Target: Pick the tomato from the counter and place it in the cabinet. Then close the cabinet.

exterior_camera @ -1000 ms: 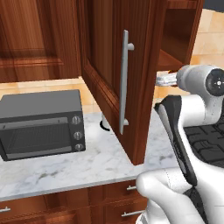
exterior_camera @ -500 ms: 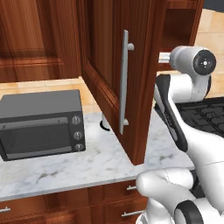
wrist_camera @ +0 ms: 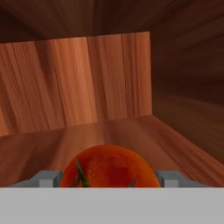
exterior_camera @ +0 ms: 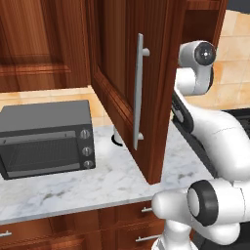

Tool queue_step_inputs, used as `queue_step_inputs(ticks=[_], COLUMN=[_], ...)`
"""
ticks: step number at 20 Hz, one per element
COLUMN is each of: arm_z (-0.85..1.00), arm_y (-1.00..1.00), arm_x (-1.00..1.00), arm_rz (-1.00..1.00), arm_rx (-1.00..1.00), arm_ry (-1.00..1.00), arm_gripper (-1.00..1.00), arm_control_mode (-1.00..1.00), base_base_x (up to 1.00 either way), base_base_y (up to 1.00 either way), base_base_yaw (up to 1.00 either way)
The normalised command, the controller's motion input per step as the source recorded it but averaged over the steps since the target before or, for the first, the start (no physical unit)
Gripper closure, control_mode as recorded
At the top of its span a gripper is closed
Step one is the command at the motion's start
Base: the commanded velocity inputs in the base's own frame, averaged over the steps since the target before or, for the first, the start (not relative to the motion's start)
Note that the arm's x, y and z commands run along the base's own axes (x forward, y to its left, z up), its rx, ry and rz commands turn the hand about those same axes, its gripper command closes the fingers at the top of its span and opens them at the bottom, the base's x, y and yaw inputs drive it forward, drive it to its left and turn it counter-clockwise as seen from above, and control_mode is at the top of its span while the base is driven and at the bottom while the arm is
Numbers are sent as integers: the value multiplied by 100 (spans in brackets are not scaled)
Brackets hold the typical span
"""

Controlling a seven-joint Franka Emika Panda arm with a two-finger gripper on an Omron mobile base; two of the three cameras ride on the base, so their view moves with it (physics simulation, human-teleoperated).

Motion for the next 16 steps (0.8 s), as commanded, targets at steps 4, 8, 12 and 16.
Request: queue_step_inputs(ticks=[4,8,12,16], arm_z=[-15,0,-1,-1], arm_y=[0,0,0,0], arm_x=[84,71,54,6], arm_rz=[0,0,0,0], arm_rx=[1,2,1,1], arm_ry=[0,4,15,13], arm_gripper=[100,100,-100,-100], arm_control_mode=[-100,-100,-100,-100], base_base_x=[0,0,0,0], base_base_y=[0,0,0,0], base_base_yaw=[0,0,0,0])
